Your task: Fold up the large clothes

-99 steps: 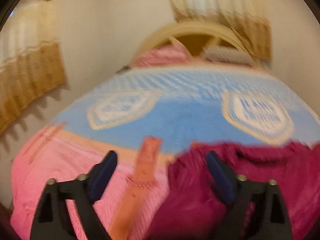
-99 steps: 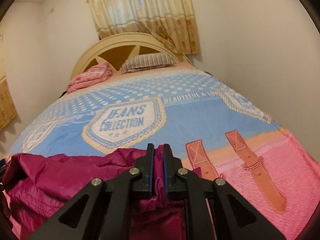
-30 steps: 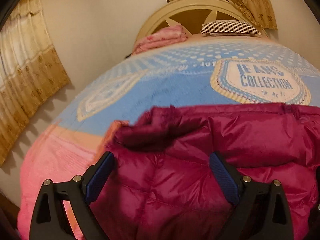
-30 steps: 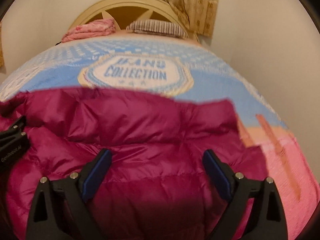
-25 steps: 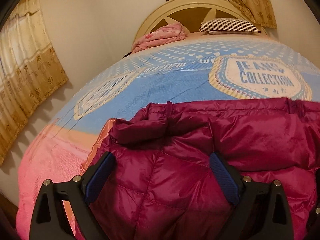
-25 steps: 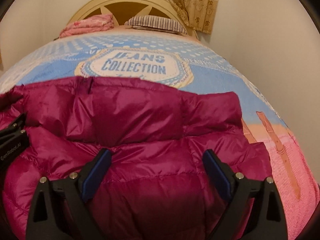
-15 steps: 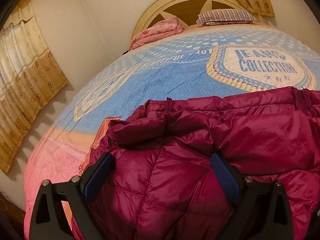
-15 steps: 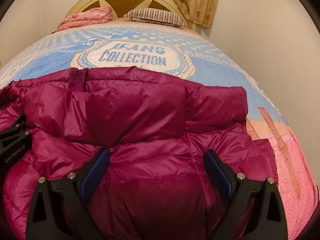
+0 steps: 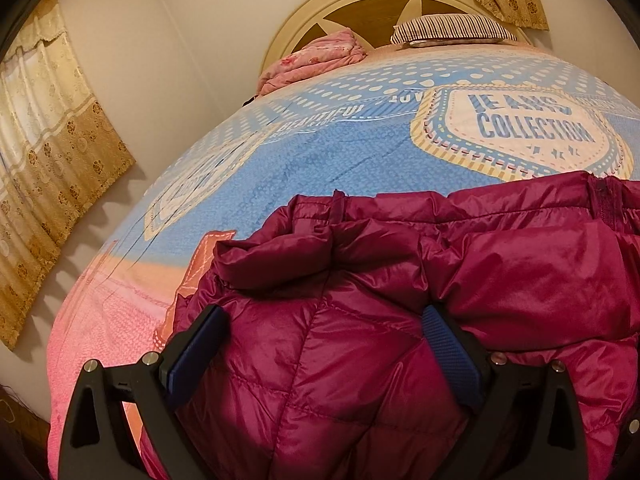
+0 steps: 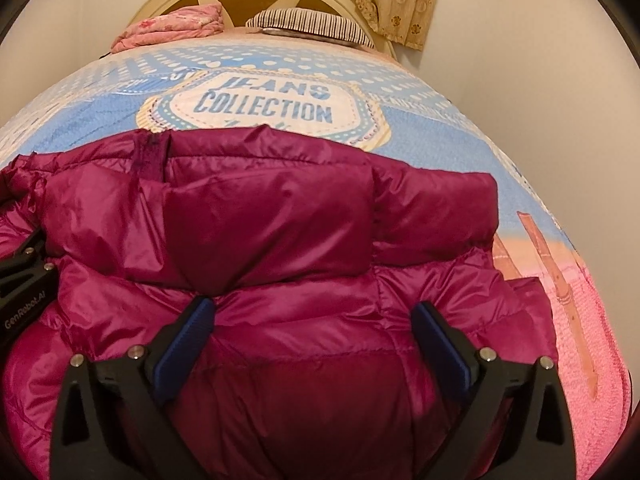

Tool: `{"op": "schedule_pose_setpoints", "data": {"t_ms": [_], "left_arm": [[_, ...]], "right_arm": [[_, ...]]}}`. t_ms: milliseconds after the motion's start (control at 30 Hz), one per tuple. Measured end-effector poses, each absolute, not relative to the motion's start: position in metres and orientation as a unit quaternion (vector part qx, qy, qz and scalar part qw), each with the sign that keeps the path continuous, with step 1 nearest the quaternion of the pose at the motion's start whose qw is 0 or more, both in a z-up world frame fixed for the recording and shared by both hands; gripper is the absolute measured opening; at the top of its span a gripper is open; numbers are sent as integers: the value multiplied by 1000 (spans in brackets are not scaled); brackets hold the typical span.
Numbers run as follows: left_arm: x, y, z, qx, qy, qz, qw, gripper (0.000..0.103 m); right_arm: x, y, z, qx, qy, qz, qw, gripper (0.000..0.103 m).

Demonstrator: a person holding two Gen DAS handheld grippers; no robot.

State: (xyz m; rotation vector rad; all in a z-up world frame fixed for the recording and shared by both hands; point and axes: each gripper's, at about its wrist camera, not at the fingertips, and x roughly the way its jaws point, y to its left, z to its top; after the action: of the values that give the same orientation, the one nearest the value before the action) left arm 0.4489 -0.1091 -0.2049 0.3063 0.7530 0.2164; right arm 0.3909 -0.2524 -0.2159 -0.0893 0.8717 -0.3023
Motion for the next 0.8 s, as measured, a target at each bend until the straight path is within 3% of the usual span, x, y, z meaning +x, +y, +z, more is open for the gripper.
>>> {"op": "schedule_pose_setpoints", "data": {"t_ms": [333, 467, 600, 800], "left_arm": [[449, -109, -202, 150, 371, 99, 911, 99], [425, -83, -176, 123, 370, 79, 918, 99], [376, -40, -152, 102, 341, 75, 931, 99], [327, 13, -174, 36, 386, 62, 920, 99]], "right_arm": [[393, -252, -216, -46, 420, -147, 894, 101], [388, -255, -210, -36, 425, -126, 896, 99], [349, -247, -185, -22, 387, -105, 916, 98], [278, -217, -172, -49, 345, -56, 936, 99]]}}
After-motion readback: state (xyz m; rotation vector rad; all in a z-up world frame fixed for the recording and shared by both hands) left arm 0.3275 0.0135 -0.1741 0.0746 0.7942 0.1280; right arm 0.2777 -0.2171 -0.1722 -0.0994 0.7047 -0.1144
